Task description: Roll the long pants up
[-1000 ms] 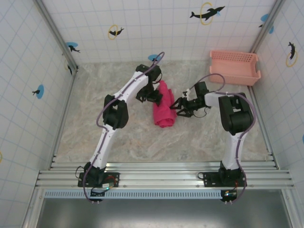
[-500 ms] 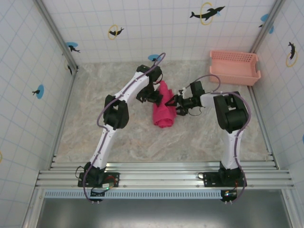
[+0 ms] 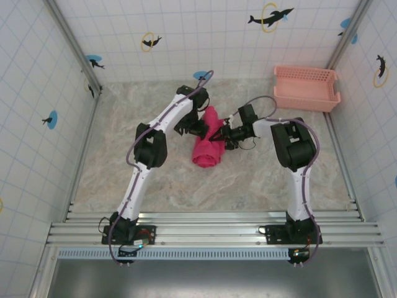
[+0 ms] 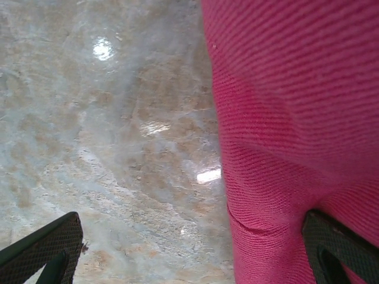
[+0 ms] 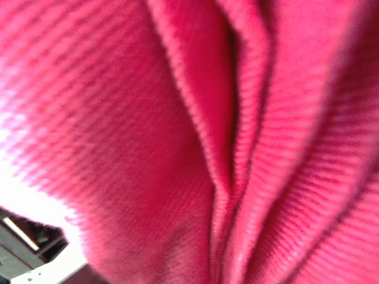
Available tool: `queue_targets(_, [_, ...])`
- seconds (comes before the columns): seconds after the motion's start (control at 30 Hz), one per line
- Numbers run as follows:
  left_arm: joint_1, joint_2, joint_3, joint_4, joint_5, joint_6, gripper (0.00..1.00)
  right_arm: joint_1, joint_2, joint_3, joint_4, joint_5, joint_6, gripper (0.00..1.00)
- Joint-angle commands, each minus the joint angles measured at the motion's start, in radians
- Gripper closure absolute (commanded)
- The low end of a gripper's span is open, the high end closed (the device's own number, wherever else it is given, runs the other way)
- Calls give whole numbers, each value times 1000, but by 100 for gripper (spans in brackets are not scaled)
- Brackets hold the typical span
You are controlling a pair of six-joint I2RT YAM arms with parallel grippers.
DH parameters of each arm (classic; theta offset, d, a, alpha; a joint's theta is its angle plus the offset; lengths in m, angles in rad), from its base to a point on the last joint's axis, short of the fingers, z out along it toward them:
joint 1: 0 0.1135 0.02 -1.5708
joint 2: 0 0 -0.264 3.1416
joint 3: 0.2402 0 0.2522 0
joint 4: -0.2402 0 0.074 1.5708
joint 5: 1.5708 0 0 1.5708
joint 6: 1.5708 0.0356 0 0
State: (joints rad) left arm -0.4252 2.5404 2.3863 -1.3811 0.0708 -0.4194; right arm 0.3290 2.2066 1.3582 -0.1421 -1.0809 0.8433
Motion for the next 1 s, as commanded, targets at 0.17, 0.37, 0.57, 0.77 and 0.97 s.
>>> queue_targets(0.17, [-67,63,-44,28,112,5,2,60,32,103,137,91,-8,100])
queue_targets(0.37, [34,-20,45,-7,133,13,3,-34,-95,118,185,142,8,100])
queue_targets(0.57, [159,-233,-31,149,273,-40,3,-125,-131,286,107,151,2,100])
queue_targets(0.77, [208,-353,-67,211,324,-45,2,-211,-159,390,186,239,66,100])
queue_targets(0.97, [234,-424,-218,193,281,14,2,-341,-219,413,377,434,93,100])
